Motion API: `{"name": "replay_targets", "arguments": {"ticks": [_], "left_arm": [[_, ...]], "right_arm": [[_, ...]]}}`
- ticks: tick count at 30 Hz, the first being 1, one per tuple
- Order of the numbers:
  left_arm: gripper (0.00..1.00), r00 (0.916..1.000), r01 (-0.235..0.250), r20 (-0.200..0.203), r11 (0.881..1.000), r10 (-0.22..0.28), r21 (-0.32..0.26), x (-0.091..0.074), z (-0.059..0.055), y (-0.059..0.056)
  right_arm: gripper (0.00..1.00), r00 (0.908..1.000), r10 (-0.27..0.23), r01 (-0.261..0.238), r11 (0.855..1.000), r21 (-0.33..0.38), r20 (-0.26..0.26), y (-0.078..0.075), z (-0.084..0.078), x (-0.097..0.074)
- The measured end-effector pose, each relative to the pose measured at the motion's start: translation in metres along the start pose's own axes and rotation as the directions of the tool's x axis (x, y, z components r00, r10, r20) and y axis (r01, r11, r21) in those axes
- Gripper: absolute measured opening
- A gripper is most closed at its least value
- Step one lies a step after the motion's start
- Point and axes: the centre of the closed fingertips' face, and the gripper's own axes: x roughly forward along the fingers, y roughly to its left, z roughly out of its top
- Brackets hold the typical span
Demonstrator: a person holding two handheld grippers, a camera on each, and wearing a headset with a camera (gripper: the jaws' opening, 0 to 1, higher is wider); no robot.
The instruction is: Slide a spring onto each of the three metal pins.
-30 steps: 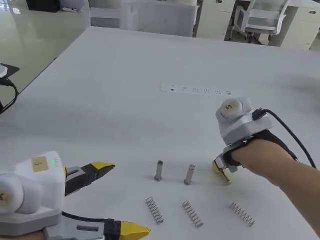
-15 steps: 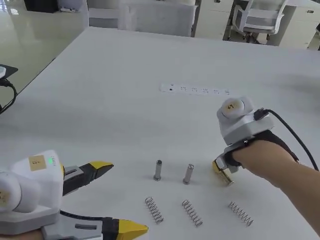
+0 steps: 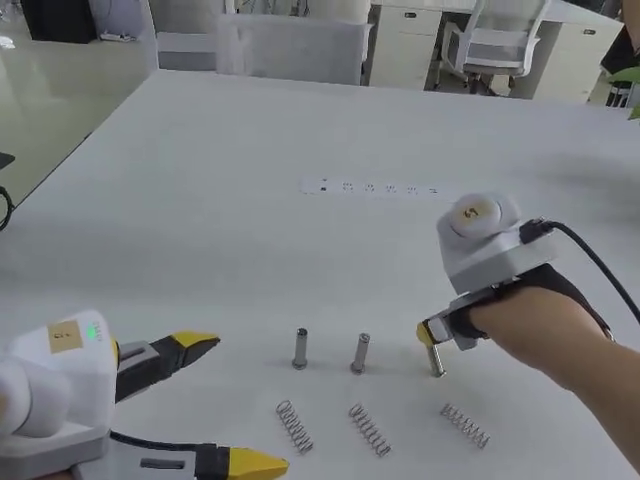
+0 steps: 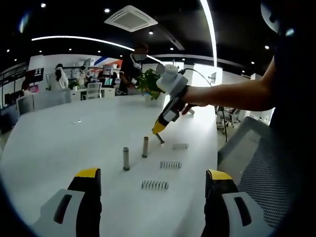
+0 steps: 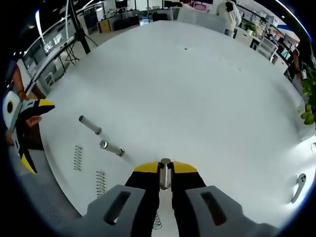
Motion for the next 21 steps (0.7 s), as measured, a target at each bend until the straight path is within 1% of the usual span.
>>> {"name": "replay_targets", "arguments": {"ticks": [6, 18, 21], "left_arm": [[0.84, 1.0000, 0.004, 0.000, 1.000, -0.004, 0.006, 0.000, 0.004, -0.002], [0.84, 1.0000, 0.001, -0.003, 1.000, -0.001, 0.016, -0.002, 0.006, -0.001], [0.84, 1.0000, 0.003, -0.005, 1.000, -0.002, 0.020, -0.002, 0.006, -0.001]], "right_arm": [[0.05, 0.9998, 0.004, -0.004, 1.000, 0.005, 0.021, 0.002, -0.002, -0.007], [0.05, 0.9987, 0.004, -0.005, 1.000, 0.018, 0.051, 0.003, -0.007, -0.012], [0.05, 0.9981, 0.009, -0.009, 1.000, 0.009, 0.062, 0.006, -0.008, -0.014]]}}
